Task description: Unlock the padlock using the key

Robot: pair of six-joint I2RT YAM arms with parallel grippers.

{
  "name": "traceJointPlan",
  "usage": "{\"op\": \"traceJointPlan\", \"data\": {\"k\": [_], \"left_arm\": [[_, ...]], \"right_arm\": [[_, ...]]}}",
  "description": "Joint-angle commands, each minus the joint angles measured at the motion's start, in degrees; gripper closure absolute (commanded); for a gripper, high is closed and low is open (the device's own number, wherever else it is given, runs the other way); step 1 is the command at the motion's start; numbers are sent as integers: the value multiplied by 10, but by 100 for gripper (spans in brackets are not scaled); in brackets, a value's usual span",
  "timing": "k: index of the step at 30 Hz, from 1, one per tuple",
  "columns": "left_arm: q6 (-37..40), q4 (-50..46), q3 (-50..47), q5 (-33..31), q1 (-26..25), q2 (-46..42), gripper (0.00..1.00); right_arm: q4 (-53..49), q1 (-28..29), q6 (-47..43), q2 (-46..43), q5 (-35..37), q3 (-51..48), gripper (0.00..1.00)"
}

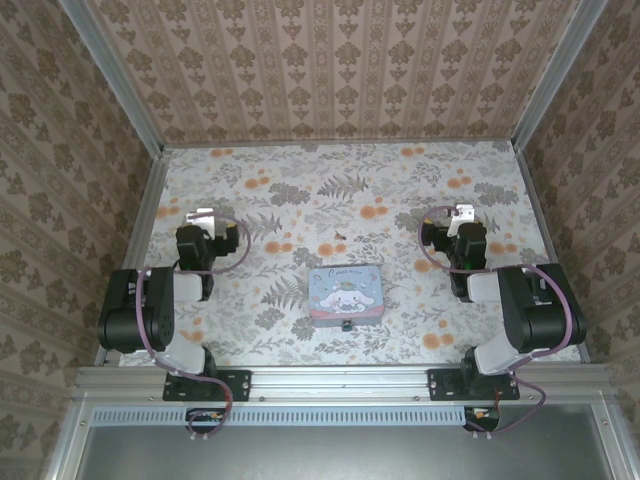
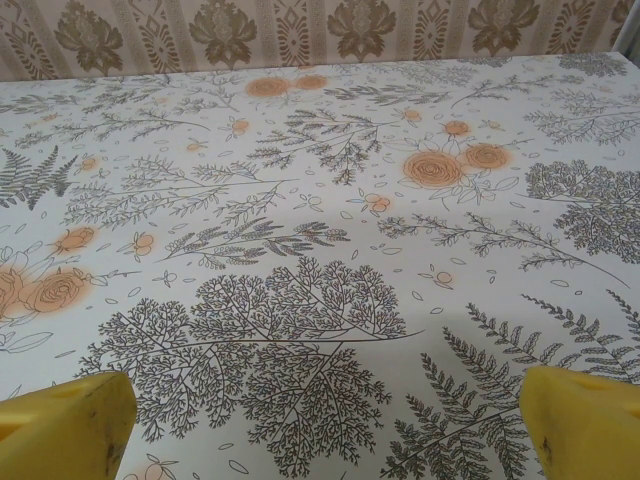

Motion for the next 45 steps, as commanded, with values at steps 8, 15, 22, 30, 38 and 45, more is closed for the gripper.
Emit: {"op": "traceJointPlan", "data": {"k": [8,15,22,30,38,45], "left_arm": [[13,-20,10,-6,-6,-23,0],[7,-187,73,-52,-15,-94,0],[-87,-375,171,-74,-48,-136,0],[-246,-588,234,-38,-157,-189,0],[-368,-689,171,35,-310,-278,0],[-445,-645,124,44,-406,-276,0]], "right_arm": [[3,-15,8,-10,-33,4,1],[-216,-16,49,-167,0,51,0],[-365,-15,155,-281,-146,69,1],[-514,33,268,-340,-282,55,9],[-564,155,332,-352,-276,-5,20],[-526,213,386,-373,-259,-60,25]]}}
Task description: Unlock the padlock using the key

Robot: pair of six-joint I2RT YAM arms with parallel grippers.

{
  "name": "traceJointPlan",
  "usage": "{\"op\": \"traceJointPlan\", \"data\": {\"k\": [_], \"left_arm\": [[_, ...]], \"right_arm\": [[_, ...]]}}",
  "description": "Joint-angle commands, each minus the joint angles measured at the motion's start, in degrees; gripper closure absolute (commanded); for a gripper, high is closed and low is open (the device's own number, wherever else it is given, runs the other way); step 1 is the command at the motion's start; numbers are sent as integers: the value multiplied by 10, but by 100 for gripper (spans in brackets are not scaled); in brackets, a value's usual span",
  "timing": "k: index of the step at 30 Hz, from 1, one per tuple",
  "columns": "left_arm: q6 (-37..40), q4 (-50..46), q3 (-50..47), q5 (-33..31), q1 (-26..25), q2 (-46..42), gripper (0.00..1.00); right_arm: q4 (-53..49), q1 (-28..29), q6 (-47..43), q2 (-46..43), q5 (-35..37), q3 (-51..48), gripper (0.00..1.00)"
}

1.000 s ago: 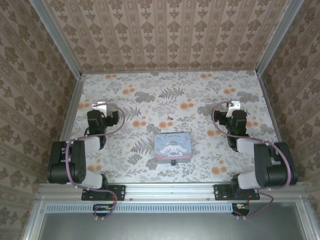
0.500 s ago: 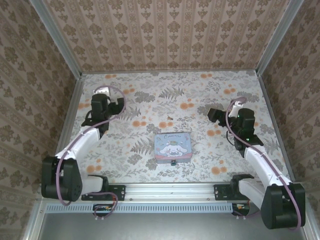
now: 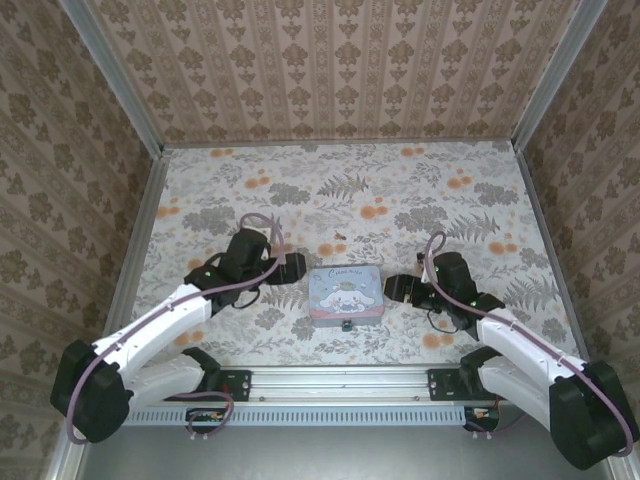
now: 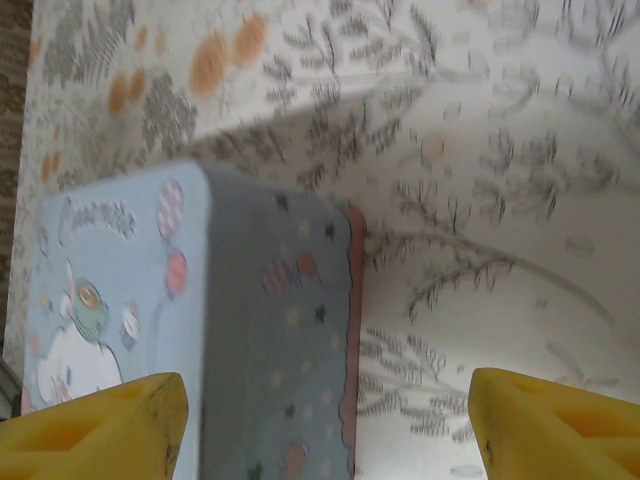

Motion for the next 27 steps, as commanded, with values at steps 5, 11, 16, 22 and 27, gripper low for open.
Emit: {"op": "traceJointPlan", "data": {"k": [5,11,16,22,27], "left_arm": [[-78,64,-21,26,-47,51,0],[-99,107,-21,46,-63,79,0],[-137,161,-39,72,-72,93,0],[-190,184,-57,98,-93,95,0],[-249,159,-88,74,-101,29,0]], "right_arm": [[31,33,56,-28,11,-17,27],[50,55,64,-10,16,-1,30],[78,82,72,29,14,12,38],[103,128,83,71,26,31,49],[130,166,102,102,41,50,53]]}}
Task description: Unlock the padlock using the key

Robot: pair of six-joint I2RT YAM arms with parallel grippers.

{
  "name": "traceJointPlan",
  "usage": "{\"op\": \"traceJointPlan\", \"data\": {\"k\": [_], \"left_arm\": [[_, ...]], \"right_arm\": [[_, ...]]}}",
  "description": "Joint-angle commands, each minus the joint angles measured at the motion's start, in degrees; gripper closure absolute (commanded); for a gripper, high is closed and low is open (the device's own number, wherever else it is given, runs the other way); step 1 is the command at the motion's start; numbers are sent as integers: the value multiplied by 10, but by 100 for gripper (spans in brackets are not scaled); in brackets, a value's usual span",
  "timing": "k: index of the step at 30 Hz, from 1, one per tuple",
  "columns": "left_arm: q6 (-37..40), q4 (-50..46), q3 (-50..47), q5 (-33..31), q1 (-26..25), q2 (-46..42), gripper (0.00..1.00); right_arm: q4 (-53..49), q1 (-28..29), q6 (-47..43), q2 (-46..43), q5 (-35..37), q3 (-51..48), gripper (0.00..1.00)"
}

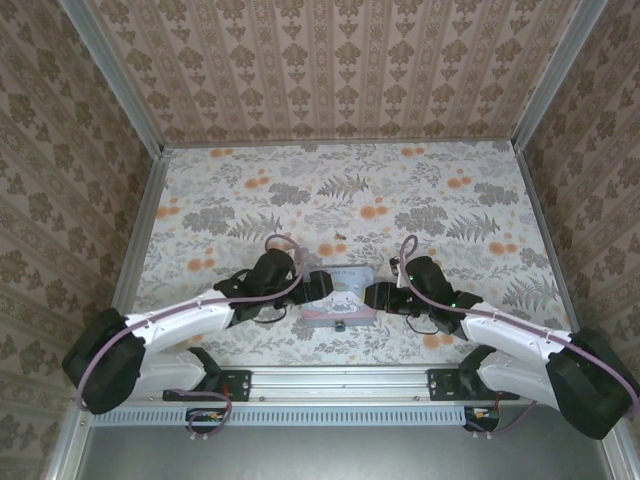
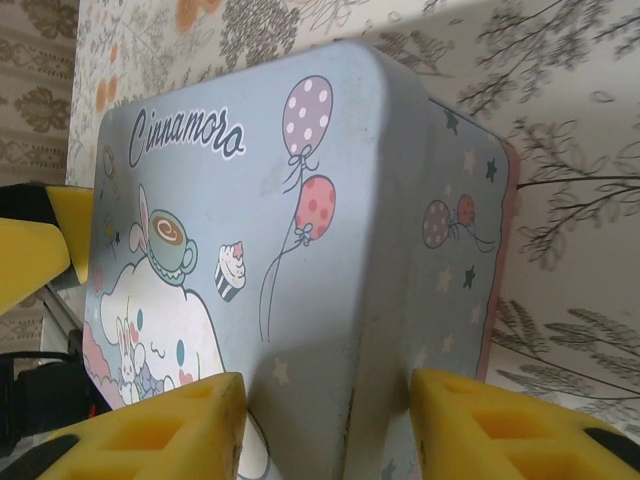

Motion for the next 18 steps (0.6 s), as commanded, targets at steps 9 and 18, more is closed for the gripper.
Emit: {"op": "traceJointPlan", "data": {"k": [9,18], "left_arm": [[-51,-120,0,-47,56,-141,0],[-12,-148,-8,-19,174,-157,0]], "right_arm": [[110,68,37,192,-12,153,58],[161,85,65,373,-51,308,60]]}}
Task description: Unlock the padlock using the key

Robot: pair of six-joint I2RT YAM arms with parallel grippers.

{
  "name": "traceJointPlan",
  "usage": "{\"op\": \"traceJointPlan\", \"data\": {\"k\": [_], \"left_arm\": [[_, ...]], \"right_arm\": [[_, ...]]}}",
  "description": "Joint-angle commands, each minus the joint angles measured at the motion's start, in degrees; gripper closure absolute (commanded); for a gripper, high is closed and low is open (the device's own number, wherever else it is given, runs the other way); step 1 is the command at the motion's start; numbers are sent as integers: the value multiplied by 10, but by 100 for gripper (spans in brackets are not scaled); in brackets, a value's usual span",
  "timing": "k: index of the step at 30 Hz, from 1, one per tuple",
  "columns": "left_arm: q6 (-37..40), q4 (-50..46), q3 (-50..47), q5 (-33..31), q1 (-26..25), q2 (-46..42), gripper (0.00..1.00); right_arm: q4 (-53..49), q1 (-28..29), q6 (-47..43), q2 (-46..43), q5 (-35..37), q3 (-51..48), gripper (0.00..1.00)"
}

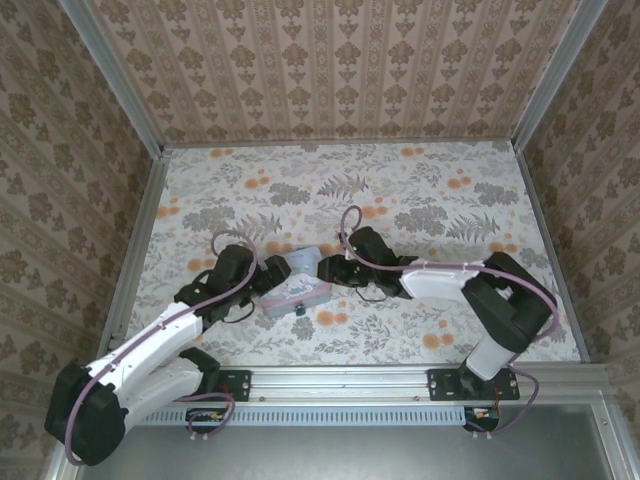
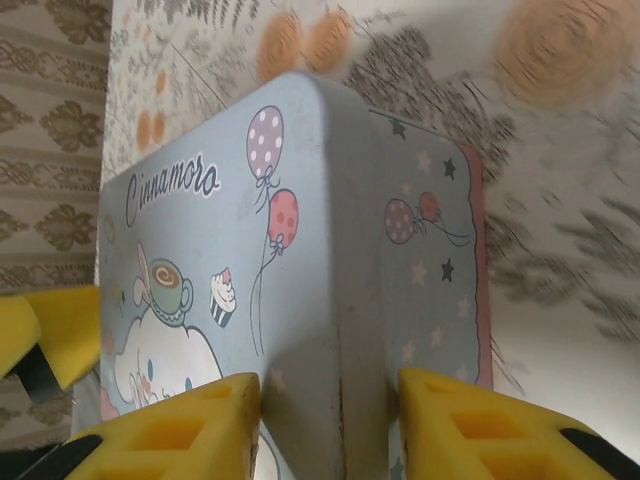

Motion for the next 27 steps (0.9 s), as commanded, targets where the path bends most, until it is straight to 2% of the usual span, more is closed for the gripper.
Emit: {"op": "traceJointPlan", "data": {"k": [1,8,14,17,22,27], "left_arm": [[22,21,2,54,31,-5,0],[68,72,25,96,113,63,0],[122,105,93,114,134,161,0],[141,119,124,117,138,207,0],[156,138,153,129,150,264,0],[166,144,163,132,158,286,0]], "right_arm": [[54,20,18,44,-58,67,59],[21,14,15,134,-70,192,58],[5,-3,19,161,-65,235,57],[5,-15,19,156,-59,230,52],[2,-48,12,133,-55,212,35],[-29,-97,-21,80,-54,186,31]]}}
